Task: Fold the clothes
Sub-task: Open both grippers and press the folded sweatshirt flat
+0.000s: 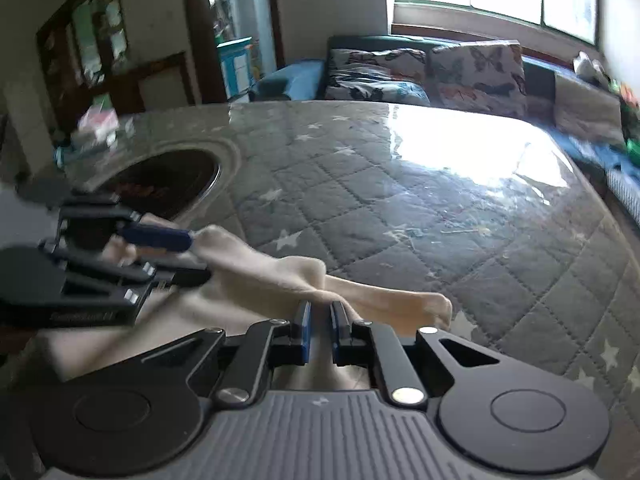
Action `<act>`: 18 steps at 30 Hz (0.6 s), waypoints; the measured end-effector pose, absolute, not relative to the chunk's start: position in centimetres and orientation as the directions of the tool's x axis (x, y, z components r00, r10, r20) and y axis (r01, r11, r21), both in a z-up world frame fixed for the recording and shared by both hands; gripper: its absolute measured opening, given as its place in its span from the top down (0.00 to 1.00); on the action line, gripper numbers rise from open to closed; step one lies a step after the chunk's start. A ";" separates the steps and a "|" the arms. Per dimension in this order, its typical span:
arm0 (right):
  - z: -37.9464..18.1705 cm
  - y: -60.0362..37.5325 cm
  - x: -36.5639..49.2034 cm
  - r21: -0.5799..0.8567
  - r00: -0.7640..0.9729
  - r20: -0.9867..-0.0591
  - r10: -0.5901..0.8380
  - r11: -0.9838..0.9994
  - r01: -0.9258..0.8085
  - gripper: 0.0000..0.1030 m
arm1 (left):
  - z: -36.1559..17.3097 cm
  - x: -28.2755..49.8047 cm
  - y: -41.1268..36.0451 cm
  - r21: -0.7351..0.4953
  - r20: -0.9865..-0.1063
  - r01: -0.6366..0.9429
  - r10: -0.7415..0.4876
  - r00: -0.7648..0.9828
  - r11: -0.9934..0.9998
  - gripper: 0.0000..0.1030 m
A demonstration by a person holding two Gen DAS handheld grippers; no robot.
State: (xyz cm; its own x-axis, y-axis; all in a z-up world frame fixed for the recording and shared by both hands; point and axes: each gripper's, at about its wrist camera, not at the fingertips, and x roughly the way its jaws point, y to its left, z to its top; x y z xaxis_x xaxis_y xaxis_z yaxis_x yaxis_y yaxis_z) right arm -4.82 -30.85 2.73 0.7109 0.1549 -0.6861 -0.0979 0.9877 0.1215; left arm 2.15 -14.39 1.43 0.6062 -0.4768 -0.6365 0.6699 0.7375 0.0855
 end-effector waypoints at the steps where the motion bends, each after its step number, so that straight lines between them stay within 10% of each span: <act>1: 2.8 -30.9 -4.8 0.121 0.710 -0.687 0.154 0.988 -0.097 0.92 | 1.7 1.8 -13.8 0.085 -0.627 0.665 -0.479 0.615 0.742 0.54; 18: 4.6 -27.6 -4.9 0.025 0.712 -0.684 0.157 0.981 -0.191 0.92 | 3.0 -3.8 -5.5 -0.017 -0.586 0.595 -0.490 0.645 0.804 0.80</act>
State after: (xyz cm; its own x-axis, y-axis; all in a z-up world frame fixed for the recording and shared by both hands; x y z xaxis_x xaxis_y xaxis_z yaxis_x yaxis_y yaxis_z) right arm -4.94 -27.61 4.56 0.7122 0.1565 -0.6843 -0.1912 0.9812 0.0254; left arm -3.84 -5.48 3.00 0.6454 -0.4900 -0.5860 0.5947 0.8038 -0.0172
